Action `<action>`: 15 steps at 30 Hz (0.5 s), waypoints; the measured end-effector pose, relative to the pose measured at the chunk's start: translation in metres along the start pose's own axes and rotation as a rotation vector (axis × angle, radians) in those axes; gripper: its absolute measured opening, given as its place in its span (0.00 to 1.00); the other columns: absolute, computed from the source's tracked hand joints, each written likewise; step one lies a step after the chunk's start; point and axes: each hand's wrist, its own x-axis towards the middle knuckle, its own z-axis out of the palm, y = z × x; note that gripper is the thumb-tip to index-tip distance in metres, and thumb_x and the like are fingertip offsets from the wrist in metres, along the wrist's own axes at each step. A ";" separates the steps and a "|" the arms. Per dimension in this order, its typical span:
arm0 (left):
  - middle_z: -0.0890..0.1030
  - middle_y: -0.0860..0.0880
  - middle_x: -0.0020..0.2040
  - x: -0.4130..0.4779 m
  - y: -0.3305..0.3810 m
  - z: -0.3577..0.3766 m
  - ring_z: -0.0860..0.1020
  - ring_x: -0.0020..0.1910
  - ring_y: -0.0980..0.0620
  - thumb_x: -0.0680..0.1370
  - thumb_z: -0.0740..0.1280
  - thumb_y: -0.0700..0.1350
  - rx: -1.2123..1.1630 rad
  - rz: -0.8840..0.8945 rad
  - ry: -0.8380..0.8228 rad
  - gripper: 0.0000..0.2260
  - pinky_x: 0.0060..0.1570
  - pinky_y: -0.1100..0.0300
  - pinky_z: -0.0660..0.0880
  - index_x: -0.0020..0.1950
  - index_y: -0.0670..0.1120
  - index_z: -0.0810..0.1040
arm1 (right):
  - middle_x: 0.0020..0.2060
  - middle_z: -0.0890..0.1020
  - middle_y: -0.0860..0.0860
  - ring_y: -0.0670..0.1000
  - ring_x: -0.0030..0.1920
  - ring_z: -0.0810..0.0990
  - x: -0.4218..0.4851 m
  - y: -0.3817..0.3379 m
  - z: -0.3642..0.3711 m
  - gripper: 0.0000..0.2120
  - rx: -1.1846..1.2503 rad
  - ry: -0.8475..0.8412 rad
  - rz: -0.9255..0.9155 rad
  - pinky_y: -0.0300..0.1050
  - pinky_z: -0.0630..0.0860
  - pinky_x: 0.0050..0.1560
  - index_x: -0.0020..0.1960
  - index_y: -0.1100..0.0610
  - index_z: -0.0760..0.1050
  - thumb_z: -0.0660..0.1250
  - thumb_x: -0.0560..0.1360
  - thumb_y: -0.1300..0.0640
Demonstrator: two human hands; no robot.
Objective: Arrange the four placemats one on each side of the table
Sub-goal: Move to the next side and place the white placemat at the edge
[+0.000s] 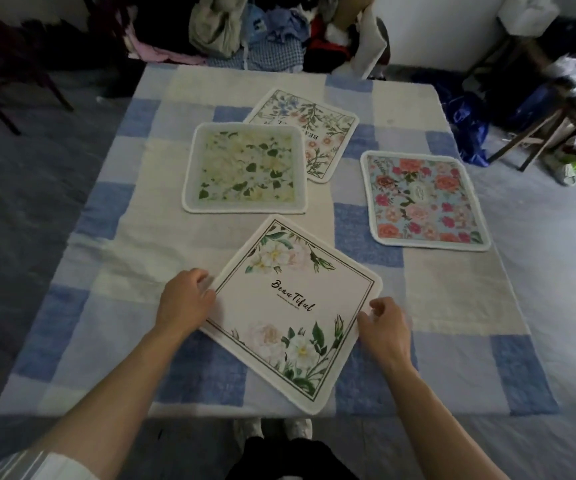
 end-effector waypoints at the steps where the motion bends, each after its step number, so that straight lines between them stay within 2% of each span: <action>1: 0.81 0.42 0.51 -0.002 -0.002 0.001 0.79 0.49 0.42 0.74 0.70 0.42 0.002 -0.015 0.000 0.13 0.47 0.55 0.73 0.57 0.42 0.79 | 0.54 0.78 0.57 0.57 0.53 0.77 0.004 0.001 0.000 0.17 -0.026 -0.010 -0.009 0.46 0.71 0.51 0.61 0.59 0.74 0.68 0.73 0.56; 6: 0.78 0.41 0.46 -0.013 0.001 0.015 0.77 0.46 0.39 0.74 0.66 0.43 0.137 0.023 -0.033 0.07 0.43 0.48 0.75 0.50 0.43 0.76 | 0.62 0.71 0.57 0.58 0.62 0.71 0.026 0.006 0.003 0.21 -0.157 -0.067 -0.098 0.50 0.70 0.59 0.65 0.56 0.69 0.68 0.74 0.55; 10: 0.78 0.38 0.50 -0.020 0.005 0.026 0.76 0.50 0.37 0.74 0.66 0.43 0.243 -0.068 0.011 0.11 0.48 0.46 0.75 0.54 0.41 0.77 | 0.62 0.72 0.59 0.61 0.62 0.70 0.055 0.010 0.000 0.23 -0.233 -0.125 -0.155 0.54 0.69 0.61 0.66 0.58 0.67 0.67 0.73 0.55; 15: 0.77 0.34 0.53 -0.025 0.017 0.034 0.74 0.53 0.34 0.76 0.66 0.40 0.248 -0.162 0.093 0.10 0.52 0.45 0.73 0.55 0.38 0.79 | 0.59 0.74 0.61 0.62 0.60 0.73 0.082 0.017 -0.007 0.17 -0.156 -0.151 -0.187 0.51 0.70 0.59 0.61 0.62 0.71 0.67 0.75 0.56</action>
